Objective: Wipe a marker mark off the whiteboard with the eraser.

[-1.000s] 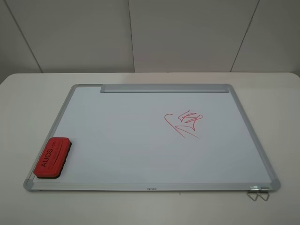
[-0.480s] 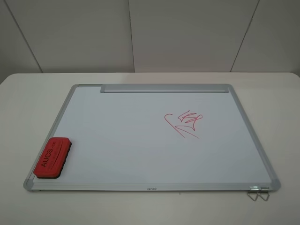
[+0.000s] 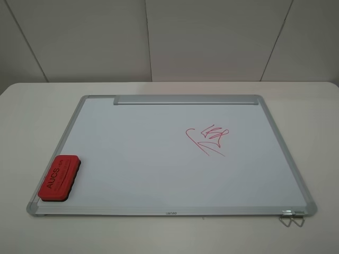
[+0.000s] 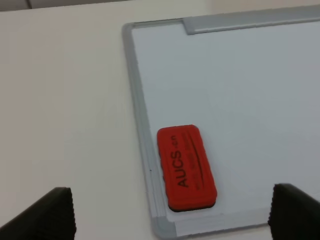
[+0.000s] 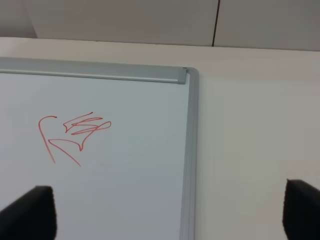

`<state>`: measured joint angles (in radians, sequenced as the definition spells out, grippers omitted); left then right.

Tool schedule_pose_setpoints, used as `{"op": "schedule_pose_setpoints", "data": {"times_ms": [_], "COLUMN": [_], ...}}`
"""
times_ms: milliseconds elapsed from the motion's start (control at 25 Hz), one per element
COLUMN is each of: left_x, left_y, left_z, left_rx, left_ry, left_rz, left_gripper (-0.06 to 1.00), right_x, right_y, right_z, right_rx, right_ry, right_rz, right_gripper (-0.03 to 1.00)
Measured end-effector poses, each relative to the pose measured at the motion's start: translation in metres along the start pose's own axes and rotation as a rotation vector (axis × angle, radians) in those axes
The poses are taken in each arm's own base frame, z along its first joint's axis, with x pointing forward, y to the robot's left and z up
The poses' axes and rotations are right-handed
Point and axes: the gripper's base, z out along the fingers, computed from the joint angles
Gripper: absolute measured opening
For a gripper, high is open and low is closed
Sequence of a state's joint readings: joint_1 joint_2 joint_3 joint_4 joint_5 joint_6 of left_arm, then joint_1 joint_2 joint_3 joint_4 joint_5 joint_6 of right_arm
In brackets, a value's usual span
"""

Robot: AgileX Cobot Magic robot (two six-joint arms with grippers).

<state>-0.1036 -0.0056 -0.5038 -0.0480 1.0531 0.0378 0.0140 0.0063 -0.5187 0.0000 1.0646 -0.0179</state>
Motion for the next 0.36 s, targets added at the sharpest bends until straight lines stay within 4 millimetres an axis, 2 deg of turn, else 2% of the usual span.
{"op": "schedule_pose_setpoints", "data": {"times_ms": [360], "left_x": [-0.0001], "left_y": [-0.0005], "left_z": [0.0001], "left_rx": [-0.027], "left_ry": [0.000], "left_rz": [-0.017], "left_gripper": [0.77], "right_x": [0.0000], "right_y": [0.0000], "right_z": [0.0000], "right_rx": [0.000], "right_ry": [0.000], "right_rz": [0.000], "right_gripper": [0.83]}}
